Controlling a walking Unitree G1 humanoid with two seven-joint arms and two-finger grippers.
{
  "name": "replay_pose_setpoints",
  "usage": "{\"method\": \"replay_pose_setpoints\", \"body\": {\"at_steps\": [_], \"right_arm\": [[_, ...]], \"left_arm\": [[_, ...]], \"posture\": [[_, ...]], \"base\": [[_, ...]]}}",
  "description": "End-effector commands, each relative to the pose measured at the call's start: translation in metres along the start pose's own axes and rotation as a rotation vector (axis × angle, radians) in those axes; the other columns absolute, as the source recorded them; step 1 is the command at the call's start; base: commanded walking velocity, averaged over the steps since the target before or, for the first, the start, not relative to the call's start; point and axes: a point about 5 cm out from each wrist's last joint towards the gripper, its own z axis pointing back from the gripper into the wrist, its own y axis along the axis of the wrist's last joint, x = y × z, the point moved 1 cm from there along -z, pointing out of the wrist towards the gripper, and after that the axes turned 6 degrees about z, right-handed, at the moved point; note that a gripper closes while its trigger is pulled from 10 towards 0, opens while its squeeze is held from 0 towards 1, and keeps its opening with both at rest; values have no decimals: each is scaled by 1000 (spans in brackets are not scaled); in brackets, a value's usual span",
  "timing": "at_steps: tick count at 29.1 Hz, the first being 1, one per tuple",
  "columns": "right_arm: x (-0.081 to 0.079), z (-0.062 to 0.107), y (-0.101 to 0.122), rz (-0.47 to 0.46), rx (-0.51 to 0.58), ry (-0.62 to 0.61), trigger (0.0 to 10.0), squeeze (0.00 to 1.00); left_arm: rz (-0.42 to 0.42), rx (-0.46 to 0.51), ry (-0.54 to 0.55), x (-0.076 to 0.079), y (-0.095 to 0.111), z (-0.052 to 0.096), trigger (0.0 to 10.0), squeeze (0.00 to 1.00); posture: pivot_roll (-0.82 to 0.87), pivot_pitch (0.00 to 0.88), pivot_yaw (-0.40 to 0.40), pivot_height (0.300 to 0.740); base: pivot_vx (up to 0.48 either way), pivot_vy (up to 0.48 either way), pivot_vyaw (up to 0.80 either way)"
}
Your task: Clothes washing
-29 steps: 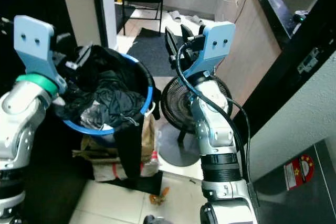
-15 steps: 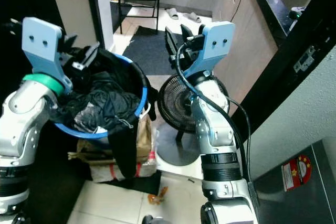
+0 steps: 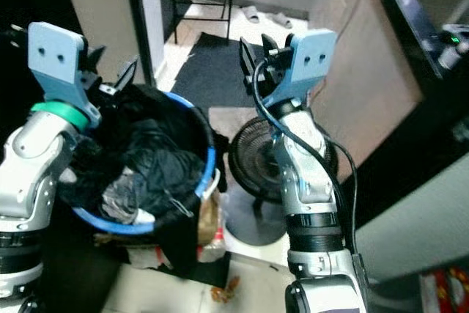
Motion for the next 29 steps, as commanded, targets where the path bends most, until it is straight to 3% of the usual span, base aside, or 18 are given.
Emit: {"method": "replay_pose_setpoints", "body": {"at_steps": [1,29], "right_arm": [[4,3,-2,8,-10,-14,10000,0],[3,3,-3,4,-10,-14,10000,0]], "left_arm": [[10,-9,1,2,-3,0,10000,0],[16,-23,15,0,-5,0,10000,0]], "posture": [[55,38,-24,740],[55,43,-23,740]], "base": [[450,0,0],[16,0,0]]}}
